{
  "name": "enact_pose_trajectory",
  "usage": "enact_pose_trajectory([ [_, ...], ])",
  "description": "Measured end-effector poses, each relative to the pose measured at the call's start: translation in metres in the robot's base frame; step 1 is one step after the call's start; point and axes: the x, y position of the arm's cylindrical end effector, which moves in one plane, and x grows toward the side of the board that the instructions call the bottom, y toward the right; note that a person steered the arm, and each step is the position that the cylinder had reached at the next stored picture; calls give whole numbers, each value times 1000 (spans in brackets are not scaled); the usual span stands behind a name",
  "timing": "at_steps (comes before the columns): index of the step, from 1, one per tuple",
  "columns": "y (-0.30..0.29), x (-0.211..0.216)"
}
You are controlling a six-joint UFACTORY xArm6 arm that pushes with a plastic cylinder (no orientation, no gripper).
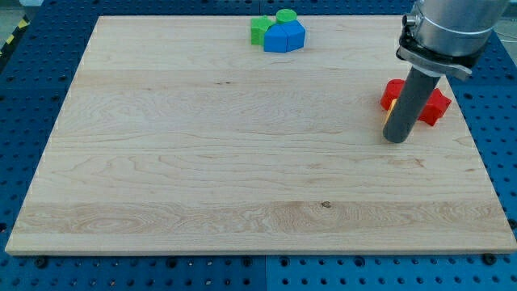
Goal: Push the yellow hexagon into the red blocks
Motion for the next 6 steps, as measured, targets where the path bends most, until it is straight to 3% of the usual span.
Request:
enact_pose_trajectory([
  [6,-2,-15],
])
